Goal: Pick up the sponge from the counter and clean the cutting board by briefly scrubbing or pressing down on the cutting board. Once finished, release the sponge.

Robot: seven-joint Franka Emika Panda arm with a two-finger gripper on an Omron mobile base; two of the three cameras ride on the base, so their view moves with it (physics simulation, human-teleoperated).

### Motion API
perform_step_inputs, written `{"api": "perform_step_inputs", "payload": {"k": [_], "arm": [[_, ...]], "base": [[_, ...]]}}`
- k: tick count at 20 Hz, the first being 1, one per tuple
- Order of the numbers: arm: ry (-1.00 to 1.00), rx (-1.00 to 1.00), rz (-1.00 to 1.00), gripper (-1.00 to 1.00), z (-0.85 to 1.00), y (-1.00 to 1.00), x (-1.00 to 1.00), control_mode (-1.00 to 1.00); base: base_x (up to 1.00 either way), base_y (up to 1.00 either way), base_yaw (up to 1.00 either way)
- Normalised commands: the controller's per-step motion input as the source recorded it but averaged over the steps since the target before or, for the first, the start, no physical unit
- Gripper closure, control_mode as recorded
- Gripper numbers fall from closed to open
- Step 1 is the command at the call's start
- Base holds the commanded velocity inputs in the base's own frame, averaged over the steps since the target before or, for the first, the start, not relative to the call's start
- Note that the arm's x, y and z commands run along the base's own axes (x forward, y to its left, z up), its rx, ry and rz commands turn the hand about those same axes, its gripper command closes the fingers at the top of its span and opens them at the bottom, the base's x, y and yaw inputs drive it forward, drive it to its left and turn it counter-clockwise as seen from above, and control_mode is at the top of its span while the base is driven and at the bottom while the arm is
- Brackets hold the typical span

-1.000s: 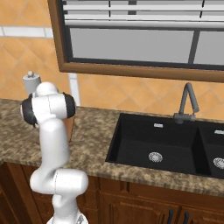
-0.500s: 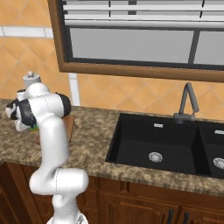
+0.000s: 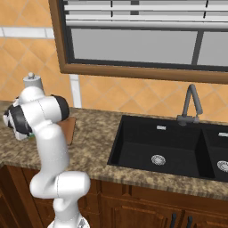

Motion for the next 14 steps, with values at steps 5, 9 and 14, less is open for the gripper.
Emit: {"api": "perform_step_inputs", "payload": {"k": [5,9,14], "arm": [[0.00,0.06,0.09,1.00,-0.09,-0.16,0.00,-1.00],[-0.09,0.11,0.09,1.00,-0.45,0.00,0.00,-1.00],[-0.11,0.02,0.12,1.00,-0.24,0.00,0.03,-1.00]], "base": [[0.00,0.00,0.00],[0.00,0.00,0.00],[0.00,0.00,0.00]]}}
